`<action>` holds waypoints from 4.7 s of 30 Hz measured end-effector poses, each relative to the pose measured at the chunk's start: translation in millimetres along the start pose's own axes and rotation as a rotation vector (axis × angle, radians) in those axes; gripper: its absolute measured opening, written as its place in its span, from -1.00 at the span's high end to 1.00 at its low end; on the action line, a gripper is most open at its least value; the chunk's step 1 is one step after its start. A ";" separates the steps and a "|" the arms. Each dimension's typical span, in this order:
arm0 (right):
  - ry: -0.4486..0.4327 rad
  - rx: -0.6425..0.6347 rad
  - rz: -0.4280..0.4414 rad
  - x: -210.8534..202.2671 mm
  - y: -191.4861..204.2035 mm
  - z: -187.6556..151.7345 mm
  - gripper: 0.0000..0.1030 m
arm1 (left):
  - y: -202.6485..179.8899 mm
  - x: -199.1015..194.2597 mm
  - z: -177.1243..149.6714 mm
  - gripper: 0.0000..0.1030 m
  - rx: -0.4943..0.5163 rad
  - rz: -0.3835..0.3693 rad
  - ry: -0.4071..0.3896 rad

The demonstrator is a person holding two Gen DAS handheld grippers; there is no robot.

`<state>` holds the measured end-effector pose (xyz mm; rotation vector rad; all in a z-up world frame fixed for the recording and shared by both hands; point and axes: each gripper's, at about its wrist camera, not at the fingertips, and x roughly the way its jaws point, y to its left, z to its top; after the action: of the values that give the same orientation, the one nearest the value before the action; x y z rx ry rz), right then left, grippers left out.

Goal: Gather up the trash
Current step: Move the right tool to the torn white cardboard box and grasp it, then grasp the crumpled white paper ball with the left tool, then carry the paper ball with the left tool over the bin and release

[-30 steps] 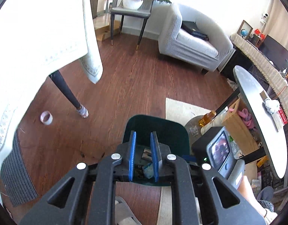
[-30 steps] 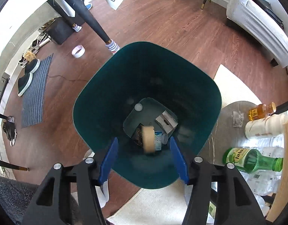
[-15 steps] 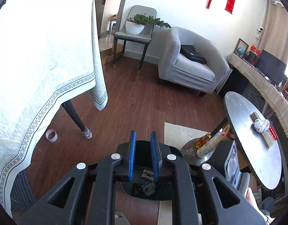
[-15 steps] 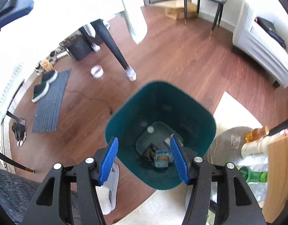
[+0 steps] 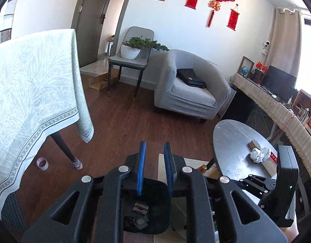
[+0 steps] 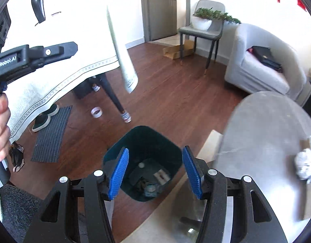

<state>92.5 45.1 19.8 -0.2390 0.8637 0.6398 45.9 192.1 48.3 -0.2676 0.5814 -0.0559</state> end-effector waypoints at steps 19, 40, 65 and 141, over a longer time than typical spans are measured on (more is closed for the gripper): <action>-0.173 0.185 -0.210 -114.7 -184.0 -45.8 -0.08 | -174.5 70.4 -12.8 -0.10 0.205 -0.169 0.039; -0.019 0.268 -0.230 -95.9 -250.1 -121.9 -0.59 | -263.8 145.1 -52.6 -0.34 0.306 -0.219 0.216; -0.017 0.313 -0.195 -100.2 -266.9 -128.5 0.05 | -298.2 186.7 -68.8 -0.39 0.442 -0.215 0.373; -0.083 0.008 0.137 0.9 -41.3 44.6 0.05 | 16.8 145.5 -85.3 -0.06 0.184 0.189 0.592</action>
<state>146.3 32.7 45.2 -0.1453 0.8073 0.7686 120.1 169.8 -102.4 -0.0088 1.1805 -0.0041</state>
